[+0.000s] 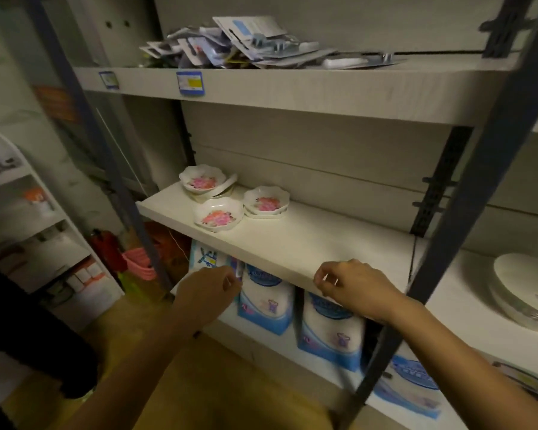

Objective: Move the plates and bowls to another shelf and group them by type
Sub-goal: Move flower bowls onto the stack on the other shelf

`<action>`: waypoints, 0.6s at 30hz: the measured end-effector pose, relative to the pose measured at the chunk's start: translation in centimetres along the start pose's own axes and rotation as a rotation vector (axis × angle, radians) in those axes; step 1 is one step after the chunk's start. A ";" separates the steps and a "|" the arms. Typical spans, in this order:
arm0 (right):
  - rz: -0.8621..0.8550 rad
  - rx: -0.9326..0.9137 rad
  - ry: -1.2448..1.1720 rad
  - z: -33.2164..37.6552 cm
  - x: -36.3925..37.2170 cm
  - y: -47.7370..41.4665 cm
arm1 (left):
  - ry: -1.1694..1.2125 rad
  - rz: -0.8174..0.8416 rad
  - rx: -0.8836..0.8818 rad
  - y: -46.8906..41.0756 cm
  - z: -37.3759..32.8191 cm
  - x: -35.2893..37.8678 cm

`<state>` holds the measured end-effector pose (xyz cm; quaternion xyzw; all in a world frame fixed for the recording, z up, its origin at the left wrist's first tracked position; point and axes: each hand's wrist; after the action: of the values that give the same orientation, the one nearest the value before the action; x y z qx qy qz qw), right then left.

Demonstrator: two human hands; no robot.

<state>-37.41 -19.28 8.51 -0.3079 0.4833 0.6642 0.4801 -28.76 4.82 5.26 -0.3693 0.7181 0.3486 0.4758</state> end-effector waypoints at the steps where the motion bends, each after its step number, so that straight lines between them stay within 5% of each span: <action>1: -0.003 0.012 0.004 0.8 -0.1 -0.8 | 0.006 -0.004 0.010 -0.5 1.1 -0.4; 18: -0.057 0.135 -0.023 7.0 -2.7 -20.8 | 0.071 0.006 -0.013 -15.9 16.5 -7.2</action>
<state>-16.67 -12.18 6.07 -0.2811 0.5123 0.6197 0.5240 -6.05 12.64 4.61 -0.3823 0.7334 0.3415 0.4464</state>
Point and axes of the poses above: each hand's wrist, its own y-axis away from the middle knuckle, its own x-axis out of the palm, z = x × y, and after that the axes turned 13 degrees about z, right-handed
